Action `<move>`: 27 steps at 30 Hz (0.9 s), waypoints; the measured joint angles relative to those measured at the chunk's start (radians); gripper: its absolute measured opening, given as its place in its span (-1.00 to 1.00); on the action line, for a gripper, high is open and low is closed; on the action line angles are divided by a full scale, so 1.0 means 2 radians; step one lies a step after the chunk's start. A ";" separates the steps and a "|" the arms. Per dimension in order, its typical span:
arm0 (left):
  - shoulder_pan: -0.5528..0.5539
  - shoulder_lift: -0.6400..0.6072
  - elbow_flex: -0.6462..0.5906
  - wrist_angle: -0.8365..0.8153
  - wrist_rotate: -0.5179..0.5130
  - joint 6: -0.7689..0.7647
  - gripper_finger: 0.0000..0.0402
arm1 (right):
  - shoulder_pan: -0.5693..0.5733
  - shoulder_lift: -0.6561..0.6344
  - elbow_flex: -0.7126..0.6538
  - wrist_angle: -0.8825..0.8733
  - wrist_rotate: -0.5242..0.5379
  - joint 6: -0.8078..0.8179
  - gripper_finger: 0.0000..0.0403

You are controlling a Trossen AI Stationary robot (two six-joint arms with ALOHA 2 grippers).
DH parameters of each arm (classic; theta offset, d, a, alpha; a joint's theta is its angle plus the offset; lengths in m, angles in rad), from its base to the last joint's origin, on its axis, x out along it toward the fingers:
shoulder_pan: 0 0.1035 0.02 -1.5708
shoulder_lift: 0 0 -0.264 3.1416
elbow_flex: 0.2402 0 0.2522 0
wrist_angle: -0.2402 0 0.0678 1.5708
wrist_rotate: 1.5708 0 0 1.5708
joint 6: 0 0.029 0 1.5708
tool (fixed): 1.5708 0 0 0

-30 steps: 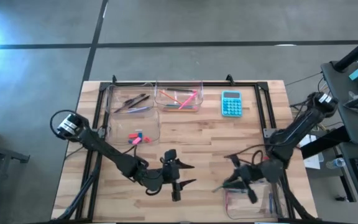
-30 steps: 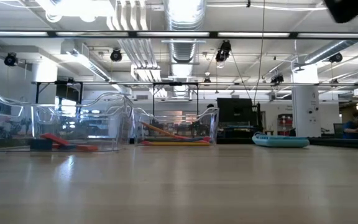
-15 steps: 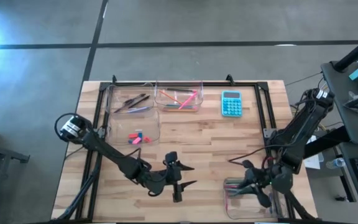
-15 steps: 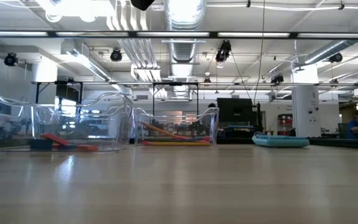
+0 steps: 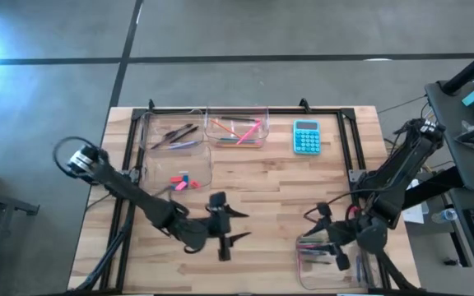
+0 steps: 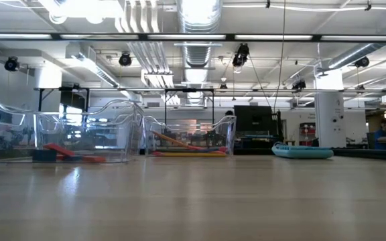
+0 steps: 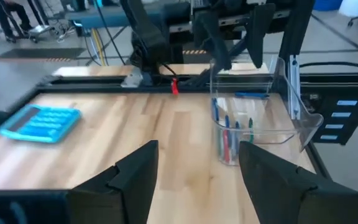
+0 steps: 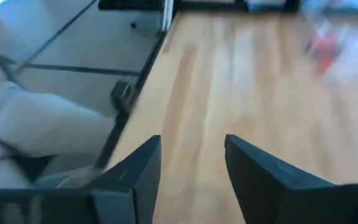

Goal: Sort crayons/erasers/pens/pencils in bins
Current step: Return to Home Position

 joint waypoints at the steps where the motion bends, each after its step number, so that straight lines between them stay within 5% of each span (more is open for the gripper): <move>1: 0.000 -0.016 0.000 -0.017 0.000 0.005 0.03 | -0.006 0.000 0.009 0.000 0.009 -0.031 -0.19; 7: 0.018 -0.111 -0.046 -0.004 0.002 0.072 -0.09 | -0.081 -0.031 0.026 0.002 0.029 -0.160 -0.40; 12: 0.078 -0.161 -0.140 0.043 0.096 0.059 -0.31 | -0.195 -0.086 -0.021 0.022 -0.064 -0.187 -0.66; 15: 0.102 -0.220 -0.196 0.056 0.106 0.050 -0.51 | -0.239 -0.135 -0.055 0.020 -0.089 -0.192 -0.81; 21: 0.110 -0.371 -0.321 0.167 0.104 0.102 -0.93 | -0.255 -0.262 -0.123 0.053 -0.094 -0.234 -0.95; 27: 0.128 -0.466 -0.450 0.238 0.070 0.090 -0.96 | -0.255 -0.366 -0.210 0.111 -0.098 -0.258 -0.96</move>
